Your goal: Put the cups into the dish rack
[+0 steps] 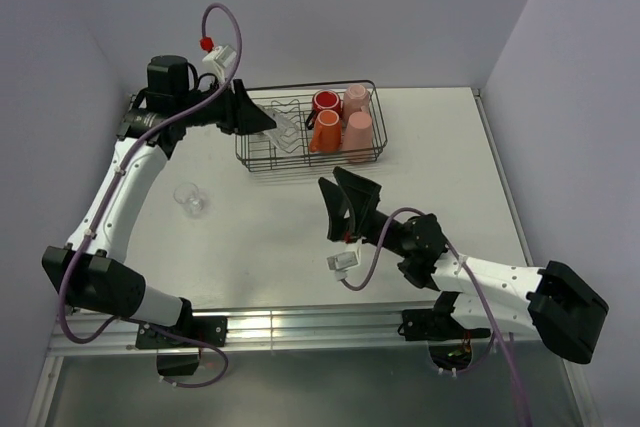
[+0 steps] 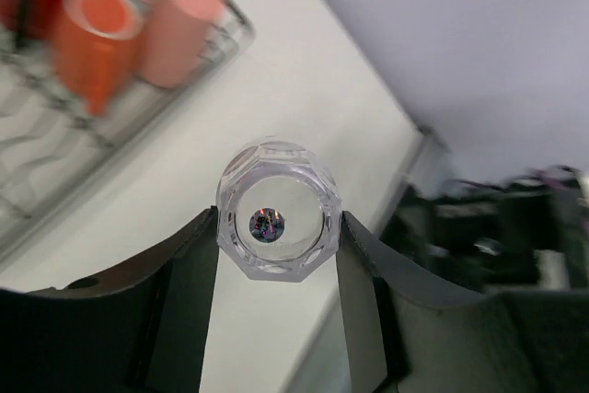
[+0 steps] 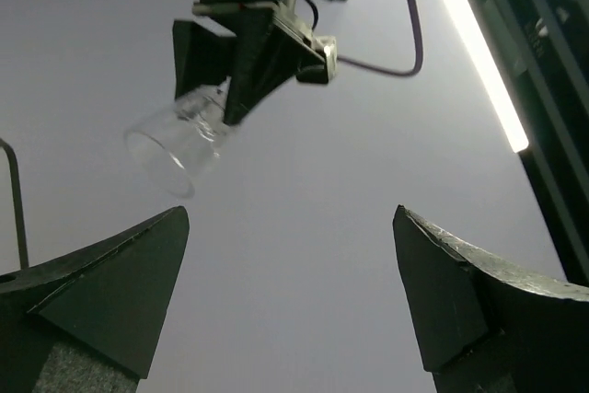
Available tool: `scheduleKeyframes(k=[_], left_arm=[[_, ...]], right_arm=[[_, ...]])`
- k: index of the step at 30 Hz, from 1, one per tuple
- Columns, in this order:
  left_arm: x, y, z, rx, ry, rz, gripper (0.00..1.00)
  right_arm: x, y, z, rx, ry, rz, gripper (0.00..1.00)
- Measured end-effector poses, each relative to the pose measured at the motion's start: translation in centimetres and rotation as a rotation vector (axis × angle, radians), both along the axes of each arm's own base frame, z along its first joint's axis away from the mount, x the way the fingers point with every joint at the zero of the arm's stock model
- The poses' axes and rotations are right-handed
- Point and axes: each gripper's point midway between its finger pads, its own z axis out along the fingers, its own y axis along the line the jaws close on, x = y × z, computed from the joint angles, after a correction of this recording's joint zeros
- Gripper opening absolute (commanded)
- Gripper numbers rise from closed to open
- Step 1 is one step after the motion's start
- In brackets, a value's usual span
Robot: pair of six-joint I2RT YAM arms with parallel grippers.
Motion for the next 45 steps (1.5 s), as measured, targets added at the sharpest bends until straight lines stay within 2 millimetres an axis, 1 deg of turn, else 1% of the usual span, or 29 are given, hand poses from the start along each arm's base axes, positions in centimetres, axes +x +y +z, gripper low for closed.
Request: scheduleKeyframes(k=[2, 4, 7, 9, 11, 13, 15, 18, 22, 29, 36, 45], left_arm=[[2.0, 1.1, -0.4, 0.077, -0.077, 0.089, 0.00], [3.8, 2.4, -1.4, 0.165, -0.140, 0.178, 0.00], [6.3, 4.5, -3.5, 0.303, -0.206, 0.303, 0.00], [7.7, 6.1, -5.2, 0.395, -0.226, 0.379, 0.00], [8.9, 7.2, -6.6, 0.468, -0.233, 0.431, 0.00], [10.4, 8.0, -7.9, 0.522, -0.233, 0.469, 0.00], [11.5, 8.4, -9.4, 0.562, -0.223, 0.484, 0.00], [12.7, 8.6, -11.4, 0.600, -0.205, 0.498, 0.00], [14.1, 8.6, -13.4, 0.632, -0.190, 0.508, 0.00], [15.3, 8.3, -16.3, 0.676, -0.168, 0.501, 0.00], [16.1, 7.5, -17.3, 0.673, -0.174, 0.490, 0.00], [16.7, 6.7, -19.3, 0.692, -0.161, 0.464, 0.00]], right_arm=[[0.4, -0.7, 0.3, 0.024, 0.036, -0.027, 1.00], [1.2, -1.5, 0.4, 0.046, 0.084, -0.063, 1.00], [2.5, -2.6, 0.6, 0.082, 0.172, -0.119, 1.00], [3.7, -3.5, 1.2, 0.118, 0.241, -0.162, 1.00], [4.7, -4.3, 1.9, 0.156, 0.291, -0.199, 1.00], [5.7, -5.4, 2.8, 0.204, 0.332, -0.237, 1.00], [6.4, -6.3, 3.2, 0.241, 0.365, -0.267, 1.00], [7.2, -7.0, 2.9, 0.261, 0.406, -0.299, 1.00], [7.7, -7.2, 2.0, 0.254, 0.450, -0.320, 1.00], [7.9, -7.4, 1.4, 0.255, 0.479, -0.330, 1.00], [8.1, -7.6, 1.1, 0.258, 0.496, -0.339, 1.00], [8.3, -7.8, 1.1, 0.262, 0.499, -0.343, 1.00]])
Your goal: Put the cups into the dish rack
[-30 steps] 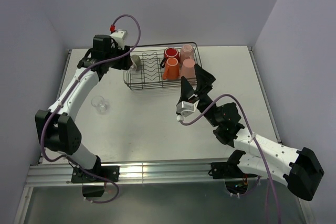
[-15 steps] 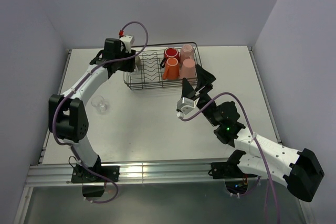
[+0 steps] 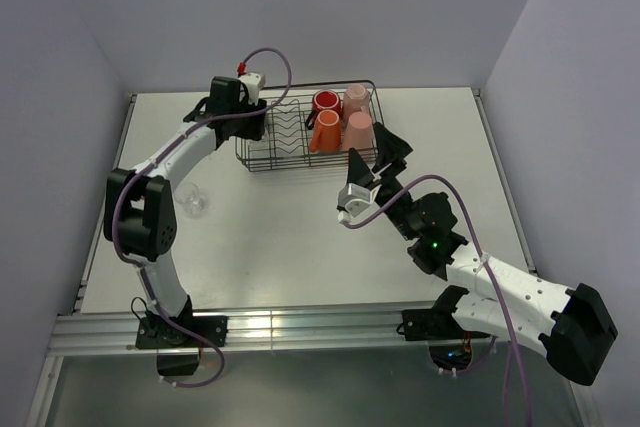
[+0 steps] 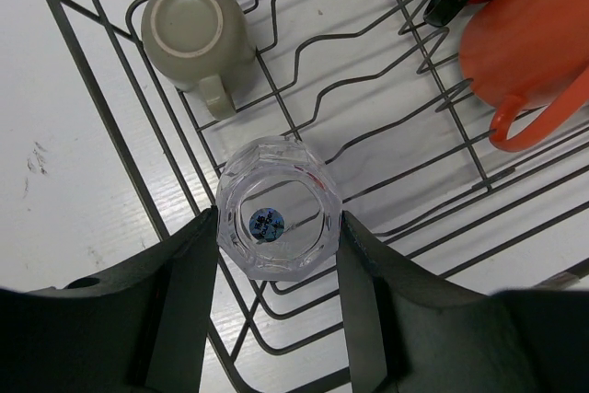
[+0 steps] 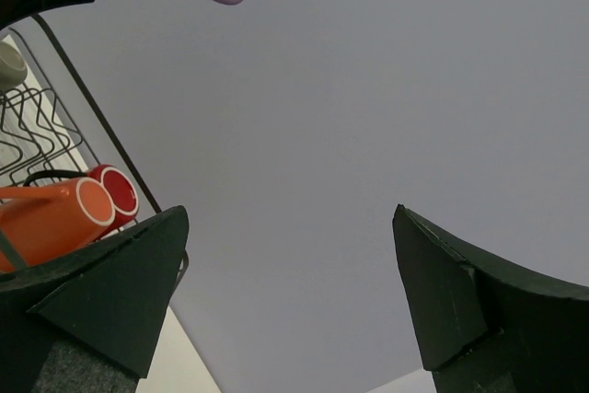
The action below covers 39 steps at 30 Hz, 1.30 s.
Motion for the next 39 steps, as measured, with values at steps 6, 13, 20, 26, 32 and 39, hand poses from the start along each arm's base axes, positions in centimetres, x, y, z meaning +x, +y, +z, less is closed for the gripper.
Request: scheduleKeyframes(k=[6, 13, 20, 26, 32, 39], left_arm=[[0.6, 0.1, -1.3, 0.025, 0.011, -0.003, 0.00], [1.6, -0.1, -2.6, 0.032, 0.018, 0.001, 0.00], [2.5, -0.2, -3.3, 0.039, 0.019, 0.006, 0.00], [3.0, -0.2, -3.7, 0.044, 0.012, 0.014, 0.02], [3.6, -0.1, -4.5, 0.055, 0.016, 0.026, 0.08], [3.8, -0.1, -4.8, 0.056, 0.016, 0.026, 0.24]], right_arm=[[0.1, -0.1, 0.0, 0.002, 0.002, -0.002, 1.00], [0.1, 0.0, -0.1, 0.000, 0.005, -0.001, 1.00], [0.1, 0.0, -0.2, -0.002, 0.007, -0.001, 1.00], [0.1, 0.0, -0.2, -0.004, 0.009, -0.001, 1.00], [0.2, 0.0, -0.4, -0.007, 0.016, 0.000, 1.00], [0.4, 0.3, -0.9, -0.018, 0.027, 0.000, 1.00]])
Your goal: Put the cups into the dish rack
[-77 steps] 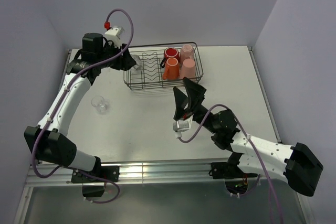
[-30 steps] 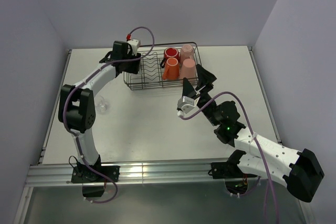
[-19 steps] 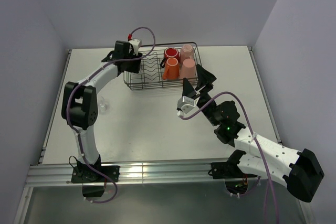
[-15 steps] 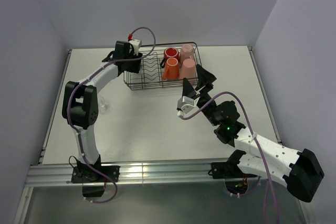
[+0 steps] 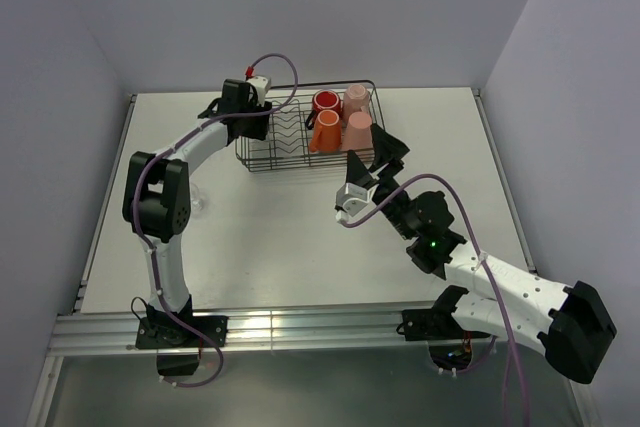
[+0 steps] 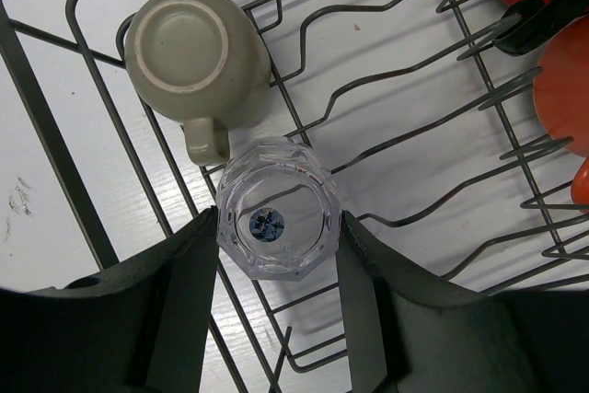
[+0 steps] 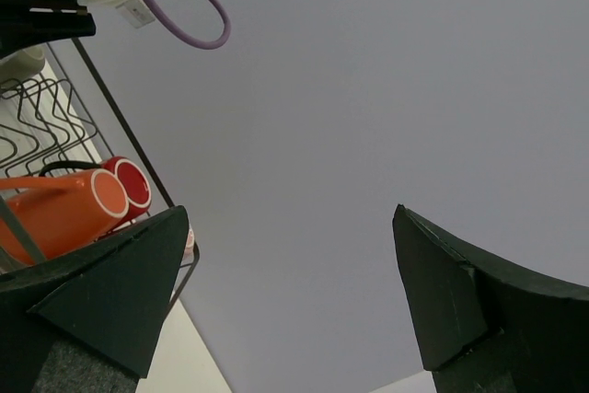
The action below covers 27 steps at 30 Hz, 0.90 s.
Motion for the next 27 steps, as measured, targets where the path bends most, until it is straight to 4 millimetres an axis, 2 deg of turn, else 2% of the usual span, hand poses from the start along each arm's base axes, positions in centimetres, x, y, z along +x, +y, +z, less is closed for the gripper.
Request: scheduleKeyframes(k=[8, 14, 27], left_arm=[[0.0, 0.0, 0.0, 0.000, 0.000, 0.000, 0.58], [0.1, -0.2, 0.3, -0.003, -0.006, -0.002, 0.71], [0.2, -0.3, 1.0, -0.006, -0.021, -0.003, 0.72]], right_arm=[[0.2, 0.1, -0.3, -0.008, 0.008, -0.001, 1.00], [0.2, 0.1, -0.3, -0.009, 0.008, 0.000, 1.00], [0.2, 0.3, -0.7, -0.021, 0.018, 0.006, 1.00]])
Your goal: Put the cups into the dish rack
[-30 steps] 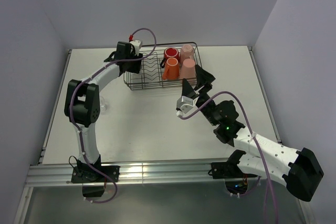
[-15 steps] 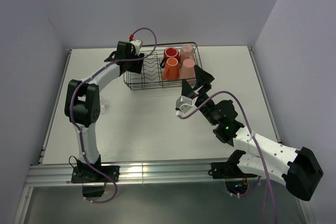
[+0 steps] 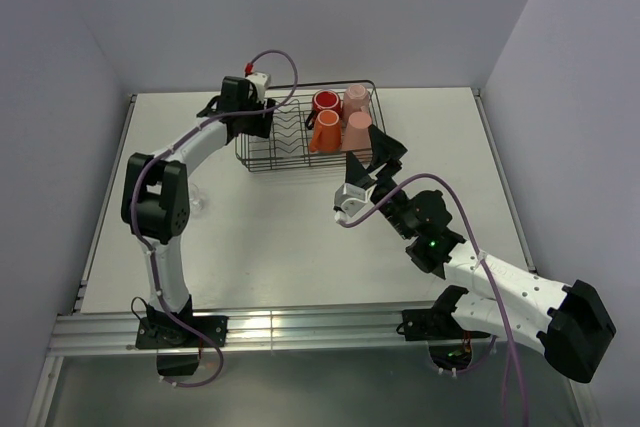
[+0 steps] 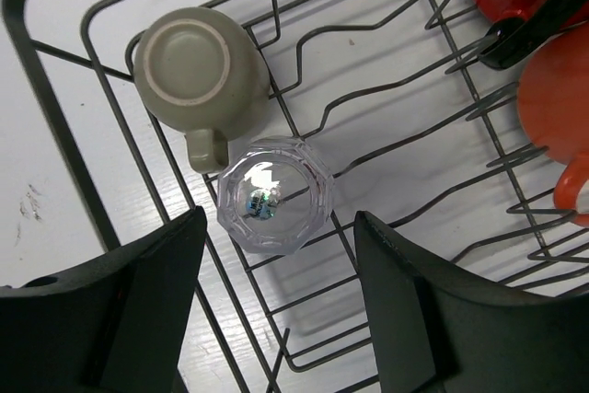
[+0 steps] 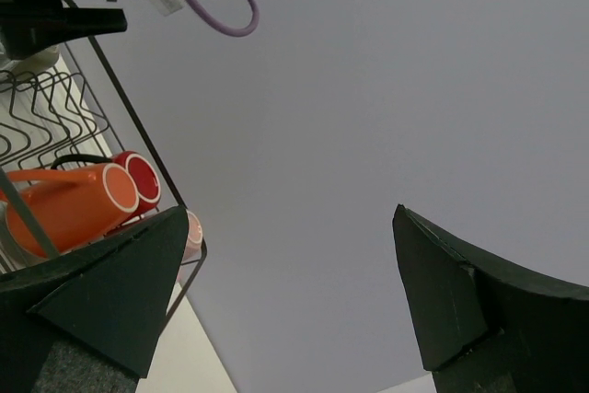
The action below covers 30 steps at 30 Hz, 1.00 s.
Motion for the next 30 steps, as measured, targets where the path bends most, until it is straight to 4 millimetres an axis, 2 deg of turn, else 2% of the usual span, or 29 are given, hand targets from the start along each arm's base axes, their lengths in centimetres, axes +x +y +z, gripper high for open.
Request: scheduleKeyframes(k=[3, 5, 9, 13, 15, 17, 19, 22, 26, 30], left_arm=[[-0.3, 0.1, 1.8, -0.020, -0.030, 0.012, 0.73], [-0.8, 0.2, 3.7, -0.039, -0.060, 0.020, 0.74], [-1.9, 0.4, 10.3, -0.104, -0.180, 0.034, 0.74], [-3.9, 1.2, 17.1, -0.166, -0.292, 0.033, 0.76], [-5.4, 2.0, 19.4, -0.182, -0.315, 0.016, 0.75], [-6.9, 3.6, 20.5, -0.166, -0.315, 0.001, 0.75], [-8.5, 5.7, 20.5, -0.126, -0.290, -0.017, 0.74], [-11.3, 9.4, 18.0, -0.050, -0.201, -0.023, 0.72], [-15.9, 13.2, 12.3, 0.063, -0.030, -0.040, 0.70], [-20.7, 13.9, 6.7, 0.133, 0.150, -0.135, 0.67]], right_arm=[[0.0, 0.0, -0.1, -0.002, 0.002, 0.000, 1.00], [0.0, 0.0, -0.1, 0.000, 0.003, 0.001, 1.00], [0.0, 0.0, 0.0, 0.010, 0.010, 0.004, 1.00], [0.1, 0.1, 0.6, 0.028, 0.019, 0.007, 1.00], [0.3, 0.0, 1.0, 0.041, 0.032, 0.004, 1.00], [0.7, -0.2, 1.1, 0.058, 0.057, -0.006, 1.00], [1.3, -0.5, 1.3, 0.074, 0.092, -0.020, 1.00], [2.5, -0.9, 1.3, 0.107, 0.166, -0.051, 1.00], [4.3, -1.1, 1.1, 0.155, 0.290, -0.080, 1.00], [6.4, -0.9, -0.1, 0.186, 0.468, -0.107, 1.00]])
